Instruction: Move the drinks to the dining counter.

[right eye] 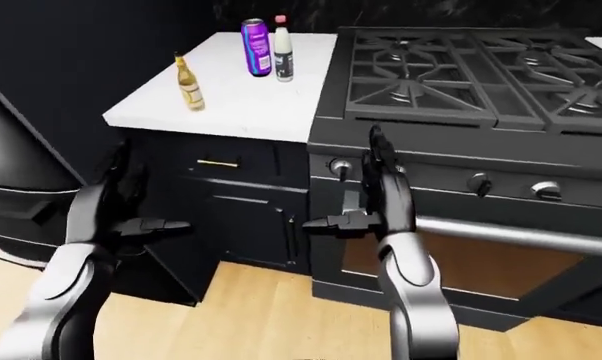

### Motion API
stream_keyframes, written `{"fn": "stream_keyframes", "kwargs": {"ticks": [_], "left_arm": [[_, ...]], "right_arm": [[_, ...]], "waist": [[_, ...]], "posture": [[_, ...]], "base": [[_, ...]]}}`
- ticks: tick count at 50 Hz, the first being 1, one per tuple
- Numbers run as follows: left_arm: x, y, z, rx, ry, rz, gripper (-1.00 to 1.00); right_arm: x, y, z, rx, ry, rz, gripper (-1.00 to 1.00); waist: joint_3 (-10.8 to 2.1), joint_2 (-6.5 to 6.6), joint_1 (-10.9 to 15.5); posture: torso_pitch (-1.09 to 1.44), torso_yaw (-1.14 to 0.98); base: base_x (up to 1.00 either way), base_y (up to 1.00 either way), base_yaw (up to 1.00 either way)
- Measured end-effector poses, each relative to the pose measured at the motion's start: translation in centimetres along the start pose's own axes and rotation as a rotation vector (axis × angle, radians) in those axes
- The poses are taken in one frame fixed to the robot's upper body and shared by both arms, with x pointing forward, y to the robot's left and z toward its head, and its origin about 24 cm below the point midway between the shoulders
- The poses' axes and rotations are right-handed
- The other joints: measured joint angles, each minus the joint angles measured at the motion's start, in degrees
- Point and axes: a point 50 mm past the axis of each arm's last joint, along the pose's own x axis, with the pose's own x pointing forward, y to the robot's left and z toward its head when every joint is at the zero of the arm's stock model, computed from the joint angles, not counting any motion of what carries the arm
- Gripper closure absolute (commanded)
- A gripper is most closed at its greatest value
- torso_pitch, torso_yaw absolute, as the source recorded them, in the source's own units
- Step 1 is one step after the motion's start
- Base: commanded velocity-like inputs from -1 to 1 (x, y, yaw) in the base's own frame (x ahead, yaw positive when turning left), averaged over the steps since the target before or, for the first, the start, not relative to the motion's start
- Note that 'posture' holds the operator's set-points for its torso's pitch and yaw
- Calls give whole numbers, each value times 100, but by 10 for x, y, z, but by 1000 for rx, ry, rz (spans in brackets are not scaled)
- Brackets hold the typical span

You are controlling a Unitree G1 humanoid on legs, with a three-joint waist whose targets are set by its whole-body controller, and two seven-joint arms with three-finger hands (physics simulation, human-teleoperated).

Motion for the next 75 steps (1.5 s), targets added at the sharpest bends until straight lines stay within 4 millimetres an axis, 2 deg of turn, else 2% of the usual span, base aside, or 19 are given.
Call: {"fn": "stream_keyframes", "kwargs": {"ticks": [6, 9, 16, 19, 23, 27, 35, 39, 44, 48, 50, 53, 56, 60, 64, 67, 69, 73, 75], "left_arm": [[-4, 2, 15, 0, -78, -8, -100], [-6, 2, 23, -7, -125, -16, -100], [-13, 7, 16, -21, -73, -3, -100], [-18, 8, 23, -21, -111, -3, -100], [-19, 3, 27, -25, -136, -39, -100], [-18, 20, 19, -9, -77, 59, -100], [-18, 13, 31, -10, -125, 16, -100], [-16, 9, 24, -24, -81, -3, -100], [-20, 14, 37, -17, -142, 4, -100], [-21, 21, 35, -13, -132, 46, -100], [-21, 21, 36, -10, -136, 47, -100], [-20, 19, 35, -14, -130, 35, -100], [-16, 13, 20, -33, -51, 10, -100], [-20, 14, 33, -25, -110, 0, -100], [-26, 23, 42, -17, -166, 34, -100], [-24, 29, 30, -26, -109, 64, -100], [-25, 30, 29, -22, -101, 73, -100], [-24, 27, 32, -20, -118, 60, -100], [-24, 23, 32, -28, -118, 42, -100]], "right_arm": [[-2, -2, 15, -8, -70, -16, -100], [-2, 0, 24, -16, -114, -11, -100], [-3, -1, 18, -16, -80, -19, -100], [-4, -2, 21, -13, -96, -22, -100], [-6, -7, 25, -5, -109, -44, -100], [-3, 8, 17, 31, -61, 40, -100], [-6, -5, 34, 19, -146, -29, -100], [-5, -8, 23, 20, -87, -51, -100], [-5, -9, 28, 18, -113, -58, -100], [-5, -2, 25, 34, -112, -22, -100], [-4, -1, 26, 37, -111, -19, -100], [-4, -3, 26, 38, -112, -26, -100], [-5, -9, 20, 36, -69, -57, -100], [-7, -11, 28, 27, -104, -72, -100], [-8, -6, 37, 33, -161, -48, -100], [-6, -1, 24, 51, -103, -23, -100], [-5, 0, 22, 56, -91, -13, -100], [-5, -2, 27, 54, -104, -25, -100], [-7, -5, 31, 47, -125, -40, -100]], "waist": [[-252, -102, -315], [-364, -245, -608], [-435, -466, -802], [-427, -336, -801], [-325, 425, -755], [-268, 128, -550], [-403, -378, -581], [-231, -35, -701], [-320, 311, -745], [-381, 321, -713], [-368, 183, -721], [-326, -180, -699], [-278, -77, -744], [-287, -191, -790], [-335, 91, -808], [-372, 84, -667], [-368, 23, -637], [-324, -354, -627], [-270, -289, -697]], "posture": [[0, 0], [0, 0], [0, 0], [0, 0], [0, 0], [0, 0], [0, 0], [0, 0], [0, 0], [0, 0], [0, 0], [0, 0], [0, 0], [0, 0], [0, 0], [0, 0], [0, 0], [0, 0], [0, 0]], "base": [[0, 48, 0], [0, 27, 0], [0, 73, 0], [0, 62, 33], [0, 16, 75], [0, 1, 0], [2, 0, 0], [43, 0, 0], [41, 0, 0], [11, 0, 0], [0, 0, 0], [3, 0, 0], [12, 0, 0], [3, 0, 0], [0, 0, 3], [0, 0, 23], [0, 0, 0], [22, 0, 0], [31, 0, 0]]}}
